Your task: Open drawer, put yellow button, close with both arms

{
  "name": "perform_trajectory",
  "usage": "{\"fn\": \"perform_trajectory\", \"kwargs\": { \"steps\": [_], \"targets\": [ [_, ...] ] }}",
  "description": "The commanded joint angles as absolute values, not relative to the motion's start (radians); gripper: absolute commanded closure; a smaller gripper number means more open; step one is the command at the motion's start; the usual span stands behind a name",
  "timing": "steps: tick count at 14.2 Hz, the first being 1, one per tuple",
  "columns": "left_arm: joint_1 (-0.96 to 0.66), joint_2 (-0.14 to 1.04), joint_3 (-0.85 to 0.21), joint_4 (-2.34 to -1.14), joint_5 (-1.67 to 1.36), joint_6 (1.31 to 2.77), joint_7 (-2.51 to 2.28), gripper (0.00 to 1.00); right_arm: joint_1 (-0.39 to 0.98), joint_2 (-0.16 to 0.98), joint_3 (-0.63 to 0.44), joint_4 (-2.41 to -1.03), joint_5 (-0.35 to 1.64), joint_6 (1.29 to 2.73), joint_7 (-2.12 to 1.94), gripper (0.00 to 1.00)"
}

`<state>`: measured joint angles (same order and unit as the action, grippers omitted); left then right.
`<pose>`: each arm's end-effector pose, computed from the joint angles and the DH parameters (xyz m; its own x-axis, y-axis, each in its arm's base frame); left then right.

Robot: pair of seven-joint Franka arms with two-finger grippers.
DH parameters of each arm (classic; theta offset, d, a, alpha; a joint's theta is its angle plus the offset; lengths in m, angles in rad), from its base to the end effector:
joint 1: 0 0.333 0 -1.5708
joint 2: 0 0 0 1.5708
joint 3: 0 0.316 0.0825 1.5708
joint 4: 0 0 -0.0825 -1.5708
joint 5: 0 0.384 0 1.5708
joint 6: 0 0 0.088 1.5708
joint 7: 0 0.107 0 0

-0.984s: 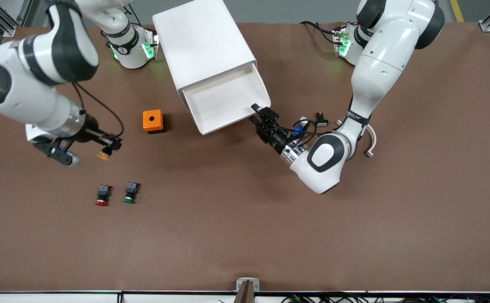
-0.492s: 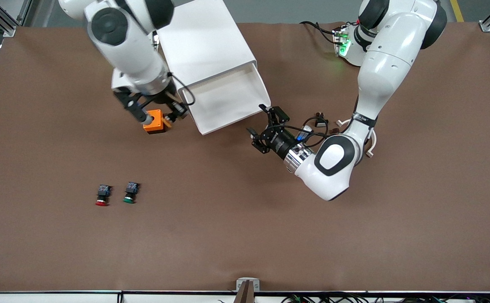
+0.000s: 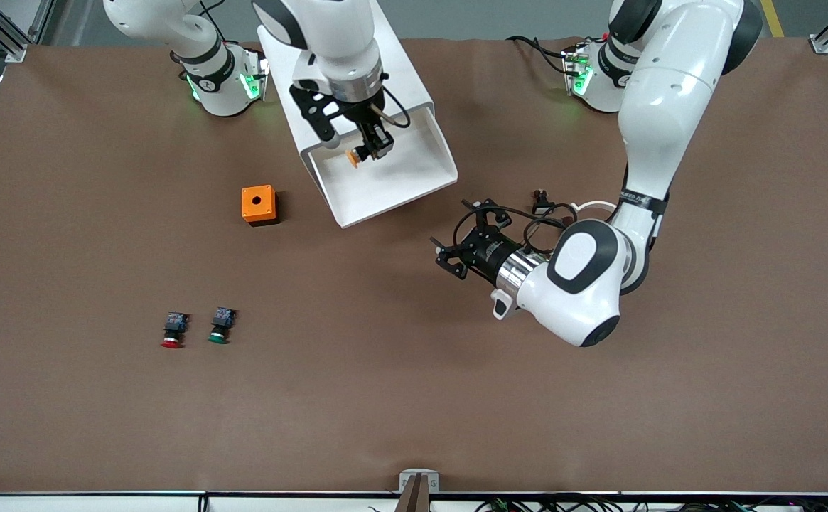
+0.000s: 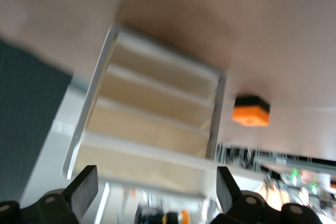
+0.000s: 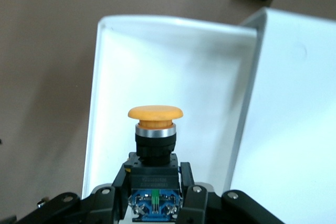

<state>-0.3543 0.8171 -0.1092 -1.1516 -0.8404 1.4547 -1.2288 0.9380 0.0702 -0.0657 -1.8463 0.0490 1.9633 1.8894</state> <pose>0.6109 -0.3760 0.3247 0.2473 0.4742 -0.8450 0.7143 -0.6785 -0.1718 0.3742 0.4518 0.4873 0.5109 -0.8579 -0.0540 -0.8596 -0.5100 -0.0312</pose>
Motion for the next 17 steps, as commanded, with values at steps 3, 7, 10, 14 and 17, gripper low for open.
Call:
{"fn": "perform_trajectory", "kwargs": {
  "steps": [3, 7, 10, 14, 17],
  "targets": [
    [-0.445, 0.744, -0.104, -1.167, -0.518, 1.678, -1.134, 0.01, 1.014, 0.116, -0.081, -1.845, 0.000, 2.023, 2.052, 1.00],
    [-0.486, 0.733, -0.109, -1.169, -0.303, 1.773, -1.132, 0.01, 1.051, 0.189, -0.083, -1.826, -0.018, 2.072, 2.118, 1.00],
    [-0.489, 0.695, -0.104, -1.170, -0.253, 1.821, -1.135, 0.01, 1.061, 0.242, -0.081, -1.784, -0.018, 2.072, 2.144, 1.00],
    [-0.520, 0.663, -0.104, -1.177, -0.114, 1.825, -1.150, 0.01, 1.057, 0.261, -0.083, -1.763, -0.023, 2.062, 2.123, 0.00],
    [-0.528, 0.661, -0.106, -1.175, -0.084, 1.827, -1.150, 0.01, 1.026, 0.258, -0.092, -1.714, -0.021, 1.966, 1.946, 0.00]
  ]
}}
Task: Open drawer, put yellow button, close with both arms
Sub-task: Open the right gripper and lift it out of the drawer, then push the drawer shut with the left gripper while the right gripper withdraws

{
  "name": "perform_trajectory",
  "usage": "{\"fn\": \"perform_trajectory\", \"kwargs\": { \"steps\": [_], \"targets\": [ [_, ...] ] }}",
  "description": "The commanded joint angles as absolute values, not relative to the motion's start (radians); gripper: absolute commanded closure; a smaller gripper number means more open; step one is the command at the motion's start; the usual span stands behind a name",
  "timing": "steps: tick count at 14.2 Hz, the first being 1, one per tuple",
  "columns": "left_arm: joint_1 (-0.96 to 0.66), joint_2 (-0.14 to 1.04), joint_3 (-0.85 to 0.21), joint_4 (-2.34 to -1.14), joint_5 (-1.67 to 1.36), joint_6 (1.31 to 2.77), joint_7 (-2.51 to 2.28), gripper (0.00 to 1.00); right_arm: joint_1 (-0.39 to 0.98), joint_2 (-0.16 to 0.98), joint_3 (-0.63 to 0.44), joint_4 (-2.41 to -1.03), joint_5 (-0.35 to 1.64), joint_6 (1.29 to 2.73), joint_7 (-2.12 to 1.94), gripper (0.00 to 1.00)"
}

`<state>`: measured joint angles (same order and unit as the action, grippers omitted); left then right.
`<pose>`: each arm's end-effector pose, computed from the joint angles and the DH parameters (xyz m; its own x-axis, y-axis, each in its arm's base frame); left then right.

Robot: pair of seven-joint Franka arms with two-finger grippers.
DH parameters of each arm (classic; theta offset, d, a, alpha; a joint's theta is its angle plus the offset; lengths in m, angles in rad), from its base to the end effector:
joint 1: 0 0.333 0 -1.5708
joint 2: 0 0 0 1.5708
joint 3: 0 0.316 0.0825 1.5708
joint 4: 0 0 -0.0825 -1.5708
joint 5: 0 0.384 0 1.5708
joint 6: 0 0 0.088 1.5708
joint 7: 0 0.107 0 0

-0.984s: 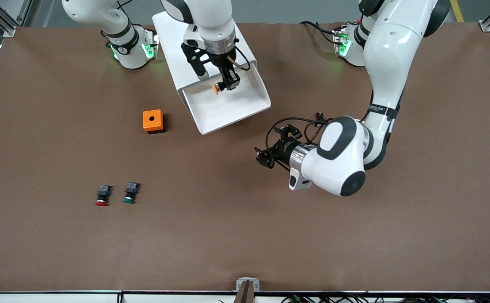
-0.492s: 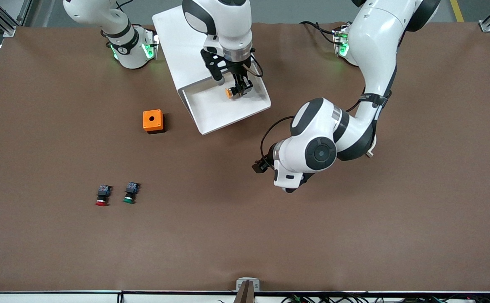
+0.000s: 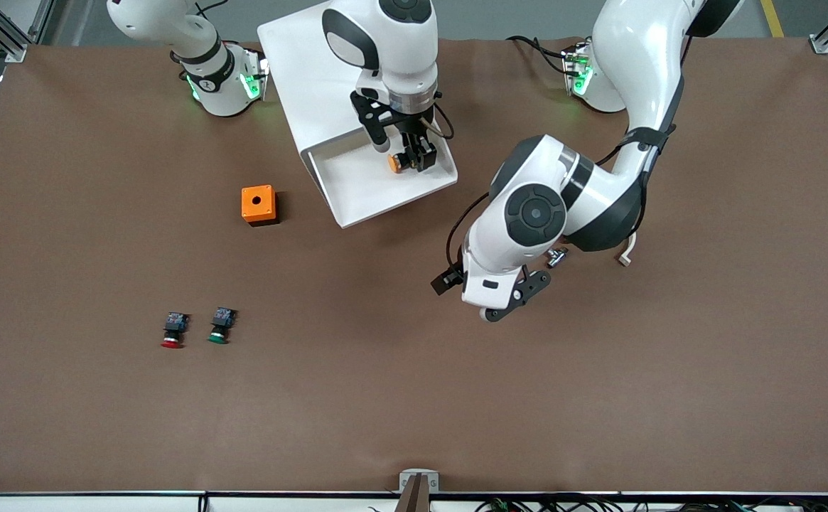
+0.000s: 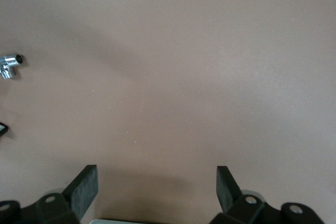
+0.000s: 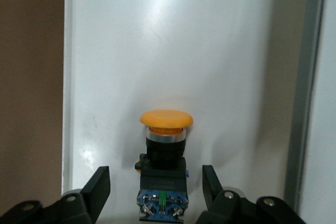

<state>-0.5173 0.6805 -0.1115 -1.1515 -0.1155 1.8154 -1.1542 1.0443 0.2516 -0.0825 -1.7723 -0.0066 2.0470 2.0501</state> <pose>0.6075 -0.4250 0.4021 0.8275 0.5344 -0.1721 0.5500 -0.8332 0.0575 0.3581 0.5187 0.4202 0.4689 -0.8832 0.0125 -0.8826 -0.4690 -0.0333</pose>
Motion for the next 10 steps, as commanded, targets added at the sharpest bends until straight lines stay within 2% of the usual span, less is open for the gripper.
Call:
{"fn": "perform_trajectory", "kwargs": {
  "steps": [1, 5, 10],
  "targets": [
    [-0.535, 0.655, -0.104, -1.177, -0.081, 1.827, -1.150, 0.01, 0.988, 0.255, -0.092, -1.677, -0.018, 1.901, 1.860, 0.00],
    [-0.577, 0.653, -0.107, -1.186, 0.003, 1.827, -1.147, 0.01, 0.850, 0.223, -0.092, -1.576, -0.008, 1.712, 1.495, 0.00],
    [-0.635, 0.643, -0.107, -1.200, 0.011, 1.829, -1.149, 0.01, 0.588, 0.127, -0.094, -1.572, -0.008, 1.583, 0.908, 0.00]
  ]
}}
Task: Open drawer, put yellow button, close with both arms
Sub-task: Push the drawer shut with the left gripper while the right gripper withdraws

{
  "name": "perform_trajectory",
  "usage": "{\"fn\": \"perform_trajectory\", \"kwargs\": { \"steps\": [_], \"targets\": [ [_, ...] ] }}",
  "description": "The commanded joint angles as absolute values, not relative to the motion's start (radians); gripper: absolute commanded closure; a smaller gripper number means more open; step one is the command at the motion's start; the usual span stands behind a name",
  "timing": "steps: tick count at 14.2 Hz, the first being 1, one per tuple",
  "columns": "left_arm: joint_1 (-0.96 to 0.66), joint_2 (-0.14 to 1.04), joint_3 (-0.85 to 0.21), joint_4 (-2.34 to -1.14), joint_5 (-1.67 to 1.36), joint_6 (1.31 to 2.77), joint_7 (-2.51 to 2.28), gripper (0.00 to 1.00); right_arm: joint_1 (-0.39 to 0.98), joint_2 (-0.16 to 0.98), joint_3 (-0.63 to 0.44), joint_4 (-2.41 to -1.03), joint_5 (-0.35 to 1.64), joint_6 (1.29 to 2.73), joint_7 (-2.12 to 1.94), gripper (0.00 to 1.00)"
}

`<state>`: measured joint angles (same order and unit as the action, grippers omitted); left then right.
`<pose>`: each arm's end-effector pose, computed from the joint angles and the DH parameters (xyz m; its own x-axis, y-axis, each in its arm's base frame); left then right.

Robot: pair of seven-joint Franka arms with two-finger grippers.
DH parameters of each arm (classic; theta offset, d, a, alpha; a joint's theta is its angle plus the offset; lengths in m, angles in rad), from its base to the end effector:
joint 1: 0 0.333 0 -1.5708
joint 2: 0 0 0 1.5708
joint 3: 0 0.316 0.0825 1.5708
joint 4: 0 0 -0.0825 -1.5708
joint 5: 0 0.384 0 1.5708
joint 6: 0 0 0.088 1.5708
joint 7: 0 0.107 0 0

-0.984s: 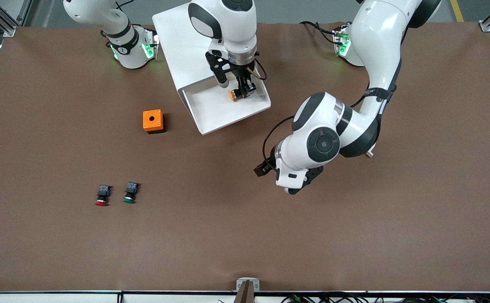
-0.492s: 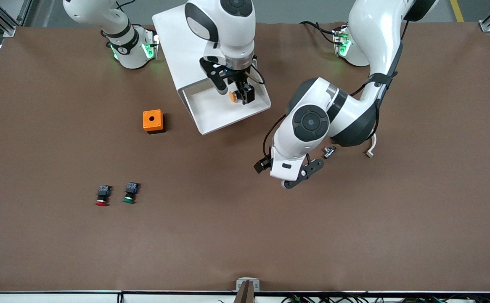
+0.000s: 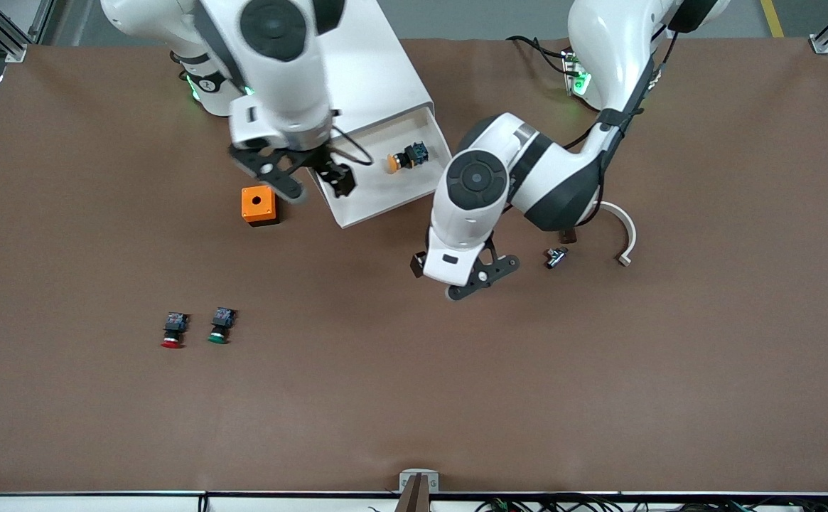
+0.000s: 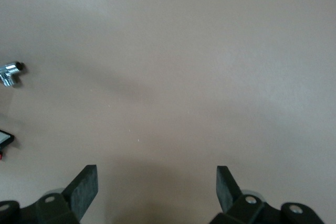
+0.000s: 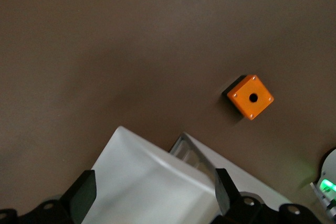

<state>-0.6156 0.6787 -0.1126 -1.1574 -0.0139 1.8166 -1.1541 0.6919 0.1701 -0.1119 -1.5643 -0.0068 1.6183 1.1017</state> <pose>0.5670 -0.4762 0.3996 0.8961 0.4360 -0.0835 0.4388 -0.8984 0.0188 0.5013 0.3333 0.5335 0.8664 -0.4985 -0.0291 -0.4926 -0.8628 0.1140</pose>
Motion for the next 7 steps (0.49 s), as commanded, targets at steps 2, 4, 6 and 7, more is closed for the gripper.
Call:
{"fn": "perform_trajectory", "kwargs": {
  "steps": [2, 4, 6, 7],
  "targets": [
    [-0.666, 0.643, -0.109, -1.200, 0.009, 1.829, -1.152, 0.01, 0.470, 0.106, -0.094, -1.572, -0.008, 1.562, 0.687, 0.00],
    [-0.686, 0.646, -0.110, -1.201, 0.008, 1.830, -1.152, 0.01, 0.344, 0.092, -0.094, -1.571, -0.006, 1.546, 0.451, 0.00],
    [-0.712, 0.650, -0.110, -1.203, 0.008, 1.830, -1.152, 0.01, 0.226, 0.092, -0.094, -1.569, -0.006, 1.537, 0.236, 0.00],
    [-0.716, 0.652, -0.112, -1.204, 0.008, 1.830, -1.154, 0.01, 0.177, 0.092, -0.094, -1.569, -0.006, 1.529, 0.148, 0.00]
  ]
}}
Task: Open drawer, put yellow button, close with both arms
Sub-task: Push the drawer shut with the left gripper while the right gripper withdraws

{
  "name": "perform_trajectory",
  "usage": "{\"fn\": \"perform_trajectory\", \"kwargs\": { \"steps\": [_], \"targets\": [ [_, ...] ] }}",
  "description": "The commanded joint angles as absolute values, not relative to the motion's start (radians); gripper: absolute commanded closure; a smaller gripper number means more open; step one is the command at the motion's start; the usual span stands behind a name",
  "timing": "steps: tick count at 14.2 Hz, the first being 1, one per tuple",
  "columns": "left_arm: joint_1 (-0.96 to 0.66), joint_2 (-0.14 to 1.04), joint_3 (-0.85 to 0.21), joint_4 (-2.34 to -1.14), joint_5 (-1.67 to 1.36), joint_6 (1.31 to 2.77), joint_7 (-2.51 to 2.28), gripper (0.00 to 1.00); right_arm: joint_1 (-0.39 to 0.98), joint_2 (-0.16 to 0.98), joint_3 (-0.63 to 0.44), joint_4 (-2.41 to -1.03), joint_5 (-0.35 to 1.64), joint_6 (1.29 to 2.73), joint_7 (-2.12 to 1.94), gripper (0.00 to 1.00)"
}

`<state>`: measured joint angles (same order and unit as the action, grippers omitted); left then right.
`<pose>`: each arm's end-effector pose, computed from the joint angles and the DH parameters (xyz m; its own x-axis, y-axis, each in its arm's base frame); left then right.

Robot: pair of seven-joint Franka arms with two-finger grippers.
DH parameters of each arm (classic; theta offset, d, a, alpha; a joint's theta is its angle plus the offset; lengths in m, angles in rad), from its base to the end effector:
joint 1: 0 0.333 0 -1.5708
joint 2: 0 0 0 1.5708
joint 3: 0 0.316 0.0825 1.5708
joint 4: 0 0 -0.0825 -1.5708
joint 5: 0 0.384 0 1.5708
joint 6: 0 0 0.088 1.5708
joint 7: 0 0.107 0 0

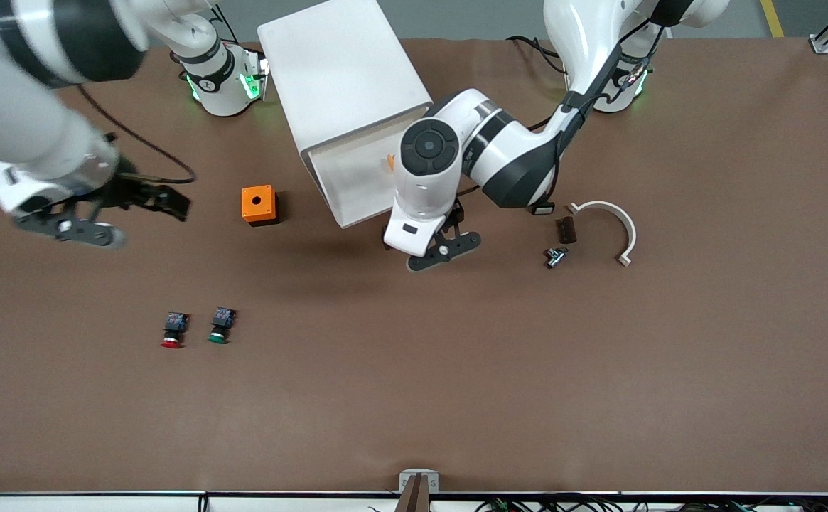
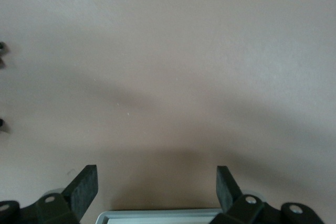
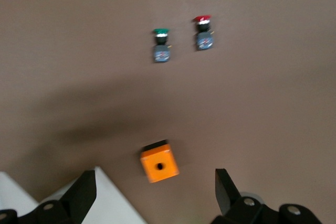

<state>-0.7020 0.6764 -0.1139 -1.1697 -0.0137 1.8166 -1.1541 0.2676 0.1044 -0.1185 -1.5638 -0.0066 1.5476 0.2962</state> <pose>0.5218 -0.5229 0.3955 0.9304 0.3558 -0.0878 0.3580 -0.9337 0.0099 0.5727 0.0886 0.5671 0.9829 -0.1484 -0.1089 -0.1434 -0.9883 0.0530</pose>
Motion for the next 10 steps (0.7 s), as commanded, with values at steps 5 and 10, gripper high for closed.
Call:
{"fn": "perform_trajectory", "kwargs": {
  "steps": [5, 10],
  "targets": [
    [-0.761, 0.655, -0.114, -1.219, 0.005, 1.830, -1.164, 0.01, 0.046, 0.097, -0.092, -1.546, -0.008, 1.519, -0.024, 0.00],
    [-0.811, 0.653, -0.115, -1.249, -0.009, 1.829, -1.167, 0.01, 0.000, 0.100, -0.092, -1.545, -0.020, 1.520, -0.106, 0.00]
  ]
}}
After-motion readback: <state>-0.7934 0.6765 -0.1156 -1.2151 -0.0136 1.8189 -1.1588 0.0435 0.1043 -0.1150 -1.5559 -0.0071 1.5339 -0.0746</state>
